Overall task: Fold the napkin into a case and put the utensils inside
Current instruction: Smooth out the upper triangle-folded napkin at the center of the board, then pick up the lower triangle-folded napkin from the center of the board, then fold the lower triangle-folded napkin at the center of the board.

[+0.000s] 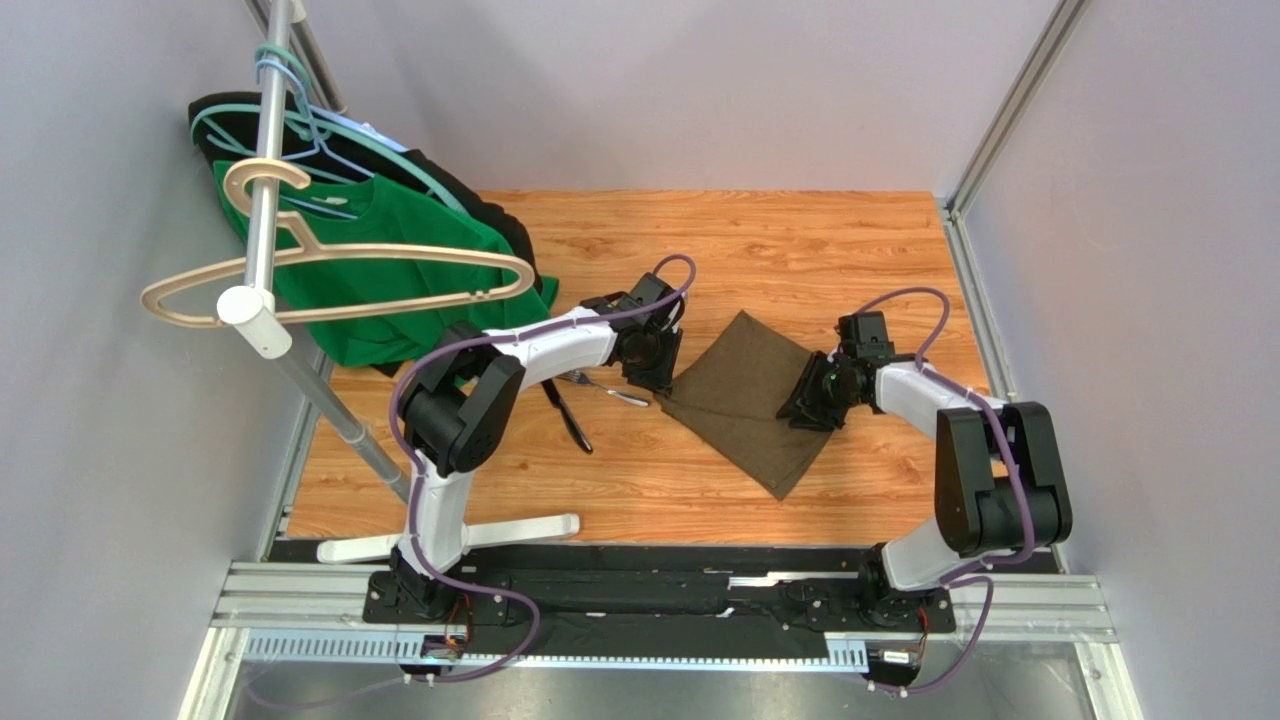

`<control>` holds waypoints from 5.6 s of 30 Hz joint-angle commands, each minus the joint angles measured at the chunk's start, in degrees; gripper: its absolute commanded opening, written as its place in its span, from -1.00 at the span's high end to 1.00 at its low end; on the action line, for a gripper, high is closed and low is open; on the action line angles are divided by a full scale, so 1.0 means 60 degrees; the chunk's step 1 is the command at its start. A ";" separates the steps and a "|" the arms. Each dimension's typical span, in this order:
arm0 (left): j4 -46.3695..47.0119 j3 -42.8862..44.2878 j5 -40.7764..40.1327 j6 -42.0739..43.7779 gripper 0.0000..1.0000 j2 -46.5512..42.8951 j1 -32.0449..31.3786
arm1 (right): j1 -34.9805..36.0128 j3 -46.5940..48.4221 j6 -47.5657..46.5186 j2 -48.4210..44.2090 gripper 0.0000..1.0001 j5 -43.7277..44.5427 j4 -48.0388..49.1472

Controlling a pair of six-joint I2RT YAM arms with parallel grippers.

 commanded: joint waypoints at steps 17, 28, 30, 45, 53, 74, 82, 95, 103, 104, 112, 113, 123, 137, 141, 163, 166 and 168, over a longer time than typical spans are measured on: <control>-0.0610 0.0224 0.0745 0.0377 -0.08 -0.0925 0.0039 | 0.1662 -0.0125 -0.1162 -0.1174 0.08 0.0340 -0.0389; -0.0846 0.1042 0.1096 0.0582 -0.15 0.0290 0.0025 | 0.2262 -0.1877 0.1395 -0.1567 0.08 0.1977 0.0489; -0.0860 0.1510 0.1403 0.0596 -0.13 0.0685 0.0025 | 0.2262 -0.2393 0.2113 -0.1919 0.08 0.1891 0.1002; -0.0641 0.2219 0.1028 0.0582 -0.14 0.0310 -0.0107 | 0.2627 -0.2137 0.0085 -0.4309 -0.23 0.1262 0.0390; -0.0173 0.0388 -0.0631 0.0275 -0.22 -0.2735 0.0054 | 0.4193 -0.0025 -0.1852 -0.2526 -0.38 0.1948 -0.0549; 0.0473 -0.1386 0.0351 -0.0282 -0.07 -0.4791 0.0215 | 0.7096 0.2277 -0.2849 0.1961 0.14 0.5377 -0.1413; 0.0370 -0.1650 0.0160 -0.0209 -0.07 -0.4952 0.0332 | 0.7125 0.2380 -0.2278 0.2636 0.89 0.4821 -0.0990; -0.0216 -0.1504 0.0920 -0.1730 -0.41 -0.3651 0.0479 | 0.5413 0.2352 -0.0931 0.0439 1.00 -0.0097 0.0152; -0.0391 -0.1328 0.1552 -0.3957 -0.38 -0.2668 0.0479 | 0.4694 0.1428 -0.0037 0.0263 1.00 -0.1258 0.1369; -0.0362 -0.1357 0.1566 -0.4061 -0.38 -0.2624 0.0464 | 0.4679 0.1384 -0.0007 0.0291 1.00 -0.1375 0.1457; 0.0473 -0.1606 0.2473 -0.5188 -0.39 -0.2082 0.0464 | 0.4591 0.1223 0.0198 0.0101 1.00 -0.1508 0.1765; 0.0516 -0.1636 0.2547 -0.5291 -0.39 -0.2038 0.0464 | 0.4591 0.1208 0.0242 0.0072 1.00 -0.1494 0.1794; 0.0956 -0.1724 0.2869 -0.6244 -0.34 -0.1541 0.0464 | 0.4533 0.1047 0.0506 -0.0060 1.00 -0.1464 0.2087; 0.1426 -0.1739 0.2797 -0.5513 1.00 -0.1144 0.0479 | 0.3890 0.1032 0.0111 -0.0307 0.33 -0.1904 0.1532; 0.1309 -0.1651 0.2709 -0.5409 1.00 -0.1086 0.0464 | 0.3406 0.1003 -0.0138 -0.0821 0.16 -0.1597 0.0917; 0.0254 0.0267 0.1918 -0.4911 1.00 -0.0252 -0.0326 | 0.2687 0.1956 -0.0476 0.2445 1.00 -0.1405 0.1516; 0.0107 0.0824 0.1918 -0.4867 1.00 0.0129 -0.0443 | 0.2629 0.1838 -0.0417 0.2416 1.00 -0.1742 0.1618; 0.0048 0.1101 0.1772 -0.4853 1.00 0.0305 -0.0502 | 0.2526 0.1853 -0.0374 0.2430 1.00 -0.1991 0.1634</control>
